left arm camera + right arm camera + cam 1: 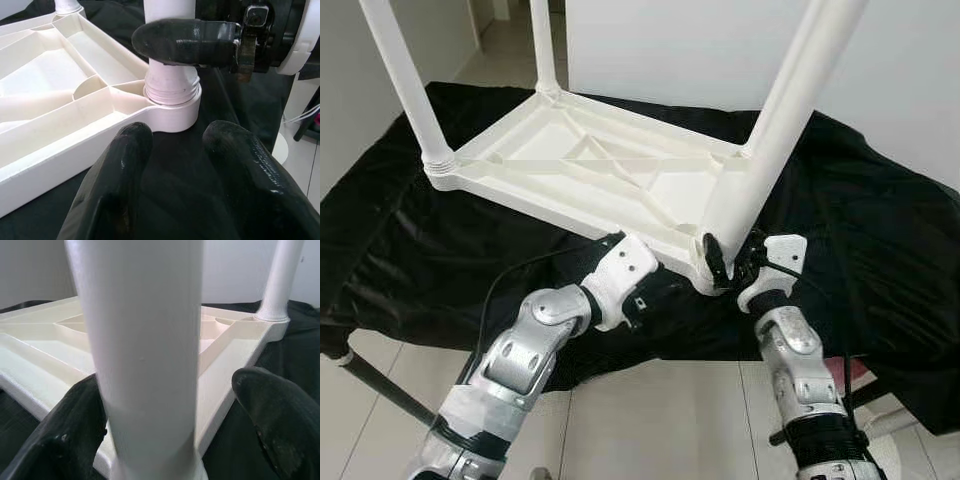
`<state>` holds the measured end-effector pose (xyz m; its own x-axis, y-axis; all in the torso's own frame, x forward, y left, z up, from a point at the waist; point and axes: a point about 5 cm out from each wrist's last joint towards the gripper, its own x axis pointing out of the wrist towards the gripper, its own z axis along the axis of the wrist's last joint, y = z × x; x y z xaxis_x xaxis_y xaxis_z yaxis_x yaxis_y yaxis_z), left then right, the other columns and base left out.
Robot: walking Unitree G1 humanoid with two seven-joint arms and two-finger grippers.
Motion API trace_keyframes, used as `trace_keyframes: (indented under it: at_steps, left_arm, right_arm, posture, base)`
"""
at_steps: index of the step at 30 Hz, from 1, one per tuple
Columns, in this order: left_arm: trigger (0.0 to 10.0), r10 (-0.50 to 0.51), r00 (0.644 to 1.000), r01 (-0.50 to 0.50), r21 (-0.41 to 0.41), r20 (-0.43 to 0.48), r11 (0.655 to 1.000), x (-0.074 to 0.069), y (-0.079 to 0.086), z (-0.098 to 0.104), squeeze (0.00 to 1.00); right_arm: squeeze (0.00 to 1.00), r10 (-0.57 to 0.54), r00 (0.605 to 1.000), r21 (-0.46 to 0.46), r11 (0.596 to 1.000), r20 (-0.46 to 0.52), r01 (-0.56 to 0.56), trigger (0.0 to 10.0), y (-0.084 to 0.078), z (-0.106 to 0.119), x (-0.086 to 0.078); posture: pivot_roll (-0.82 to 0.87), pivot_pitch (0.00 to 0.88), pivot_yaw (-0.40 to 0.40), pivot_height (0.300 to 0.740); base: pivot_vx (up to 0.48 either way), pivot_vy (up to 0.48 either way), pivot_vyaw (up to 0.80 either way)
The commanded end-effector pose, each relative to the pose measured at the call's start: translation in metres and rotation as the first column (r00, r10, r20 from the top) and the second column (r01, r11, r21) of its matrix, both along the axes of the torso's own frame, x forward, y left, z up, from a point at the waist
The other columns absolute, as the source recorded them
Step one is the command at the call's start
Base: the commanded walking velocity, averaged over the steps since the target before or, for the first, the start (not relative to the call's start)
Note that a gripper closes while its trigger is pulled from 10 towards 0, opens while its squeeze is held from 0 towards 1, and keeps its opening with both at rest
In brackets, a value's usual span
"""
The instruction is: Building children table
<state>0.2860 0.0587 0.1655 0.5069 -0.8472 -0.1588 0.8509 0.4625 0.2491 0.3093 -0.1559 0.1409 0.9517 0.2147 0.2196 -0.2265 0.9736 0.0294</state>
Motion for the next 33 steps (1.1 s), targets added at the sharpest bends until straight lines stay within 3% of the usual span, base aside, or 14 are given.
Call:
trace_keyframes:
  at_steps: [1,6,7,8,9,12,15,16,22,25,33]
  left_arm:
    - [10.0,0.035,0.999,-0.035,0.002,0.003,0.999,0.0,0.003,-0.004,0.0]
    - [10.0,0.021,1.0,-0.021,-0.011,-0.02,1.0,-0.002,0.004,-0.006,0.0]
    - [10.0,0.003,0.999,-0.004,-0.025,-0.039,1.0,-0.004,0.004,-0.007,0.63]
    - [10.0,0.003,0.999,-0.004,-0.025,-0.039,1.0,-0.004,0.004,-0.007,0.63]
    - [10.0,-0.011,0.998,0.009,-0.038,-0.058,0.999,-0.005,0.004,-0.008,1.0]
    - [10.0,-0.049,0.995,0.044,-0.058,-0.086,0.997,-0.01,0.004,-0.009,1.0]
    - [10.0,-0.048,0.997,0.047,-0.019,-0.055,0.999,-0.01,0.003,-0.01,1.0]
    - [10.0,-0.059,0.998,0.059,0.01,-0.034,0.998,-0.011,0.001,-0.011,0.0]
    - [10.0,-0.08,0.996,0.081,0.022,-0.038,0.996,-0.014,0.0,-0.012,0.0]
    - [10.0,-0.105,0.992,0.106,0.017,-0.063,0.994,-0.018,-0.002,-0.011,0.0]
    - [10.0,-0.07,0.997,0.071,0.025,-0.031,0.997,-0.018,-0.002,-0.008,0.0]
  right_arm:
    - [0.0,0.043,0.999,0.001,0.999,-0.015,-0.043,10.0,-0.002,-0.006,-0.001]
    - [0.0,0.089,0.996,-0.005,0.996,-0.026,-0.089,10.0,-0.001,-0.01,0.0]
    - [0.0,0.1,0.995,-0.012,0.995,-0.027,-0.101,10.0,0.0,-0.011,0.0]
    - [0.0,0.1,0.995,-0.012,0.995,-0.027,-0.101,10.0,0.0,-0.011,0.0]
    - [0.0,0.111,0.993,-0.023,0.993,-0.03,-0.112,10.0,0.001,-0.012,0.001]
    - [0.0,0.145,0.989,-0.038,0.988,-0.031,-0.146,10.0,0.002,-0.013,-0.001]
    - [0.0,0.172,0.985,-0.06,0.983,-0.032,-0.174,10.0,0.0,-0.013,-0.002]
    - [0.0,0.19,0.981,-0.077,0.978,-0.034,-0.192,10.0,-0.003,-0.012,-0.002]
    - [0.0,0.217,0.975,-0.1,0.97,-0.037,-0.22,10.0,-0.008,-0.011,0.001]
    - [0.0,0.263,0.963,-0.155,0.951,-0.053,-0.268,10.0,-0.014,-0.008,0.009]
    - [0.0,0.375,0.922,-0.213,0.897,-0.097,-0.387,10.0,-0.003,-0.006,0.024]
  posture:
    - [0.01,0.055,-0.072,0.74]
    - [0.01,0.048,-0.073,0.74]
    - [0.02,0.046,-0.069,0.74]
    - [0.02,0.046,-0.069,0.74]
    - [0.01,0.046,-0.063,0.74]
    - [0.0,0.047,-0.055,0.74]
    - [0.0,0.05,-0.05,0.74]
    - [-0.01,0.054,-0.045,0.74]
    - [-0.01,0.057,-0.037,0.74]
    - [-0.02,0.062,-0.034,0.74]
    - [-0.01,0.063,-0.037,0.74]
  base:
    - [0.0,0.0,0.0]
    - [0.0,0.0,0.0]
    - [0.0,0.0,0.0]
    - [0.0,0.0,0.0]
    - [0.0,0.0,0.0]
    - [0.0,0.0,0.0]
    - [0.0,0.0,0.0]
    - [0.0,0.0,0.0]
    - [0.0,0.0,0.0]
    - [0.0,0.0,0.0]
    - [0.0,0.0,0.0]
